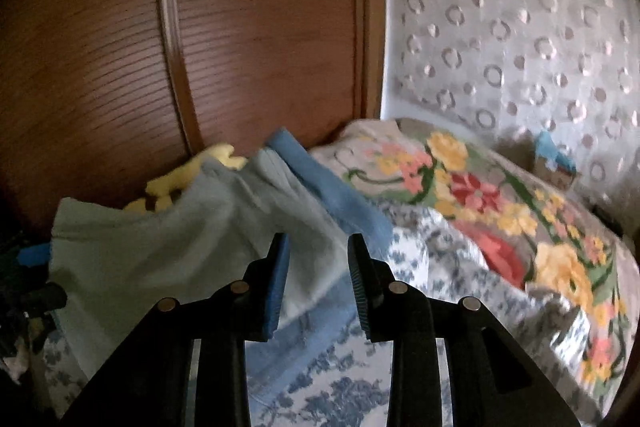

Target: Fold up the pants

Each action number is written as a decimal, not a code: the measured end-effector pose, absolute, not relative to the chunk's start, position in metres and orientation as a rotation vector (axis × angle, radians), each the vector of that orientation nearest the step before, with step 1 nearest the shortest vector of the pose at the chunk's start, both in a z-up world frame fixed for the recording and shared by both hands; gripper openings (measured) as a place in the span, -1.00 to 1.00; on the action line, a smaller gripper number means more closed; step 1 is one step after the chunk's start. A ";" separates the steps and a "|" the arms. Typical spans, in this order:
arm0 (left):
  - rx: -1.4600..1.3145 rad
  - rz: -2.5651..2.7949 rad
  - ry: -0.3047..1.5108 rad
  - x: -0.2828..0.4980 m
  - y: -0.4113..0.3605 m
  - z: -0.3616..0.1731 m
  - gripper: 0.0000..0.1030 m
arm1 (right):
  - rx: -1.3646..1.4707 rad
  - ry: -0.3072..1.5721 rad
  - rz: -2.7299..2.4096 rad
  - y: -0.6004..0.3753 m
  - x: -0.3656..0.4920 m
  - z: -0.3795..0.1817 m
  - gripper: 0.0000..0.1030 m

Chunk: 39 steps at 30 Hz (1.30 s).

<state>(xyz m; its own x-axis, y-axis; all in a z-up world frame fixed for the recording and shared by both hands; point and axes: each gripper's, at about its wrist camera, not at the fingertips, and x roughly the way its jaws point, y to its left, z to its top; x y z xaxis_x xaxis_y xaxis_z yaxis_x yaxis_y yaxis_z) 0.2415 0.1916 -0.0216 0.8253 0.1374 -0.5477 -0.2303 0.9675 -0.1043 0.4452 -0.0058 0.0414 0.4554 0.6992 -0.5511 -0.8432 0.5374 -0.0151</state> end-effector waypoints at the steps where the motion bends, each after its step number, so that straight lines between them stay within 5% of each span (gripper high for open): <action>1: -0.167 0.202 0.576 0.242 0.193 -0.023 -0.03 | -0.298 0.537 0.962 -0.006 0.447 0.039 -0.40; 8: -0.163 0.211 0.608 0.236 0.195 -0.030 0.01 | -0.249 0.560 0.976 0.005 0.443 0.046 -0.40; 12: -0.160 0.189 0.597 0.229 0.192 -0.026 0.52 | -0.226 0.559 0.991 -0.004 0.431 0.047 -0.40; 16: -0.150 0.185 0.599 0.222 0.187 -0.021 0.68 | -0.195 0.545 0.991 -0.019 0.410 0.050 -0.40; 31: -0.118 0.170 0.540 0.179 0.167 -0.001 0.71 | -0.147 0.510 0.942 -0.082 0.327 0.057 -0.39; 39: -0.051 0.157 0.502 0.155 0.150 0.013 0.71 | -0.134 0.473 0.900 -0.107 0.274 0.066 -0.11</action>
